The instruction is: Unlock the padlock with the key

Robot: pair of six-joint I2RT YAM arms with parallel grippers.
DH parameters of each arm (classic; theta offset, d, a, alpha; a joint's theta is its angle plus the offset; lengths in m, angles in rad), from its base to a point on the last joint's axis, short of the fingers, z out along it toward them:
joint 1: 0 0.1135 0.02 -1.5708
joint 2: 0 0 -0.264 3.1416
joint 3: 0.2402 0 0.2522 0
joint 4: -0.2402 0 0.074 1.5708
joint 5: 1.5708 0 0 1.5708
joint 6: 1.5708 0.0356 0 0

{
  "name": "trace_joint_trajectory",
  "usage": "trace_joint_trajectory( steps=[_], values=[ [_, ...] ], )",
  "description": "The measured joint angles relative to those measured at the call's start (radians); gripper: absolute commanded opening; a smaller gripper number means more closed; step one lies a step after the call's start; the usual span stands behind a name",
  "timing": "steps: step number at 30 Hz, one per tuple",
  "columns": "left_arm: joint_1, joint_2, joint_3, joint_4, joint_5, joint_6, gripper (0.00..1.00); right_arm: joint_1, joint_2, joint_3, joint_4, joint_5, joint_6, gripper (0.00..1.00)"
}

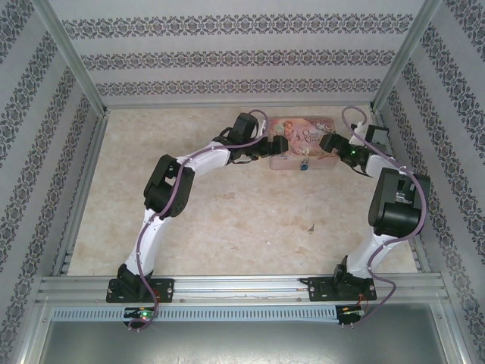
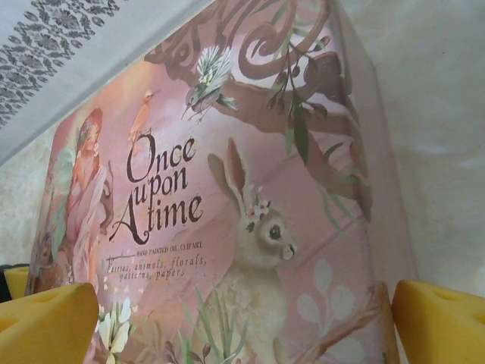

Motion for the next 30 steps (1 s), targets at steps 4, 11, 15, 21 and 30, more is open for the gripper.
trace_joint_trajectory(
  steps=[4, 11, 15, 21, 30],
  values=[
    [0.01, 0.0, 0.009, -0.023, 0.003, 0.003, 1.0, 0.014, -0.027, -0.033, 0.006, 0.0, -0.007, 0.97],
    [0.023, -0.039, -0.061, -0.006, -0.01, 0.026, 1.0, 0.055, -0.102, -0.114, 0.014, 0.023, -0.007, 0.96],
    [0.037, -0.126, -0.189, 0.025, -0.028, 0.029, 1.0, 0.099, -0.156, -0.171, 0.013, 0.022, -0.007, 0.96],
    [0.067, -0.246, -0.38, 0.084, -0.043, 0.025, 1.0, 0.182, -0.219, -0.236, 0.012, 0.015, -0.005, 0.95],
    [0.129, -0.425, -0.642, 0.169, -0.135, 0.017, 1.0, 0.398, -0.327, -0.364, 0.075, 0.078, 0.064, 0.95]
  ],
)
